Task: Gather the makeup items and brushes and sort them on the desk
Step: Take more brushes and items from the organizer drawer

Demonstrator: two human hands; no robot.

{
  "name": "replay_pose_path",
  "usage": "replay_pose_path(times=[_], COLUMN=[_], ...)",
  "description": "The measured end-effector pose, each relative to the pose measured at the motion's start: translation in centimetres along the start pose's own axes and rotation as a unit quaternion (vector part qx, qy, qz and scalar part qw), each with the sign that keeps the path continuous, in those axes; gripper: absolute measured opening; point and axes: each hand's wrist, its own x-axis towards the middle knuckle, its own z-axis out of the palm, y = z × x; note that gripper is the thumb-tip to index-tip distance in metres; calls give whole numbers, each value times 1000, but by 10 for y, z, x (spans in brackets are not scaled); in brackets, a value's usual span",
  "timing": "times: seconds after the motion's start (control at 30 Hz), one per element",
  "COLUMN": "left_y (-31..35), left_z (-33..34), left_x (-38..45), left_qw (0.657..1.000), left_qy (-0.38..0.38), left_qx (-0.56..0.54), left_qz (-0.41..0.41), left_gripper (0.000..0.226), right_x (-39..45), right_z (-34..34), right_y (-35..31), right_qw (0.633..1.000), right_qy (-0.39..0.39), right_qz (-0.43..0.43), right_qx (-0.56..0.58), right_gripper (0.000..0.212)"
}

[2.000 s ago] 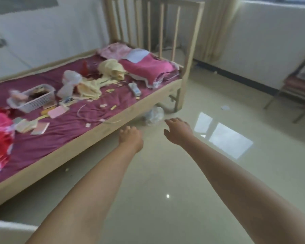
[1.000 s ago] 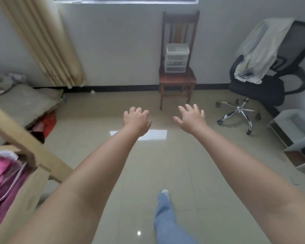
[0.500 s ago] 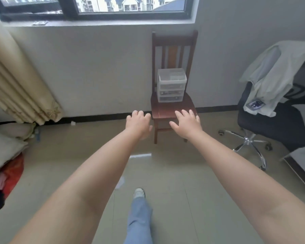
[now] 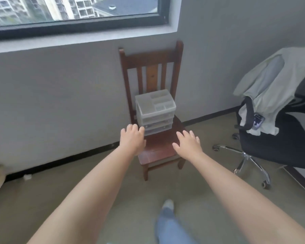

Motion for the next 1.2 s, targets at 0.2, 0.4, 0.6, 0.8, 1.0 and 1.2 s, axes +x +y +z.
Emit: replay_pose_path(times=[0.2, 0.4, 0.6, 0.8, 1.0, 1.2], left_y=[-11, -25, -48, -60, -65, -67], left_z=[50, 99, 163, 204, 207, 205], left_x=[140, 247, 315, 334, 336, 336], left_qw=[1000, 997, 992, 982, 977, 974], left_qy=[-19, -55, 23, 42, 75, 75], left_qx=[-14, -43, -43, -38, -34, -7], left_qz=[6, 13, 119, 179, 196, 216], left_gripper=[39, 45, 34, 42, 45, 46], right_x=[152, 269, 354, 397, 380, 398], right_z=[23, 73, 128, 158, 170, 180], right_y=[-1, 3, -12, -21, -12, -15], right_qw=[999, 990, 859, 386, 336, 312], right_qy=[-35, -98, -107, -4, -20, -9], right_qz=[-6, 26, 197, 392, 368, 355], right_qx=[21, 97, 461, 835, 867, 881], right_gripper=[54, 53, 43, 19, 23, 15])
